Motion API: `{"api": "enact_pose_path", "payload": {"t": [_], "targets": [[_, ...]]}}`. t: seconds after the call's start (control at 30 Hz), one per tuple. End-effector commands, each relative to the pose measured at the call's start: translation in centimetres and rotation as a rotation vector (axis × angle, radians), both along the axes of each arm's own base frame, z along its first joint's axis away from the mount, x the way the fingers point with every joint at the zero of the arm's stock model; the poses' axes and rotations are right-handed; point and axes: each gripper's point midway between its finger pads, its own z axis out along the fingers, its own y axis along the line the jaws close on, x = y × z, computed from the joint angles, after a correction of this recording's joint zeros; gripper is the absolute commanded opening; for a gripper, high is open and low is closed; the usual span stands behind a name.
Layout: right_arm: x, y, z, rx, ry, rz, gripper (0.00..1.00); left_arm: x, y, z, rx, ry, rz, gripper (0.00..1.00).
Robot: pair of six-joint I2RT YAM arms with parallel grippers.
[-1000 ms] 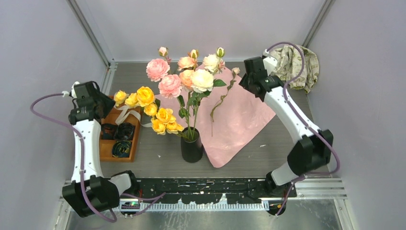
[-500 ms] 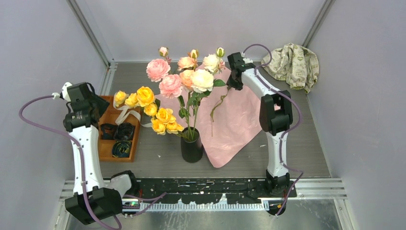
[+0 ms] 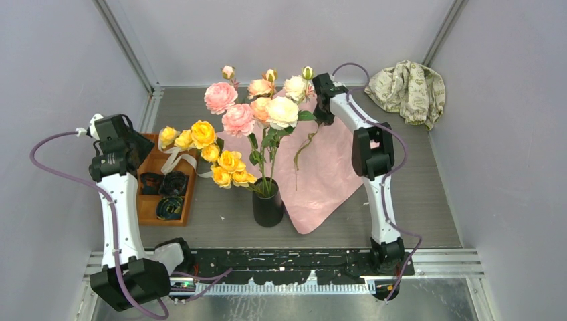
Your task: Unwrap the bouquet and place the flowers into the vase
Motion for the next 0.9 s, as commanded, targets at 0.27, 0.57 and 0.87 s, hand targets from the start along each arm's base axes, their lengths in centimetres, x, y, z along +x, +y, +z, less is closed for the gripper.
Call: {"api": "enact_pose_path", "payload": {"t": [0.27,0.57,0.87], "targets": [[0.3,-0.2,-2.4,-0.023,0.041,0.013,0.26,0.8,0.0,1.9,0.017,-0.067,-0.022,0.38],[0.5,-0.1,-1.6,-0.013,0.015,0.016,0.01,0.9,-0.3,2.0,0.009,-0.076,-0.036,0.38],[-1.3,-0.3,7.5,0.074,-0.208,0.014,0.01,0.8,-0.5,2.2,0.005,-0.084,-0.041,0.38]]}}
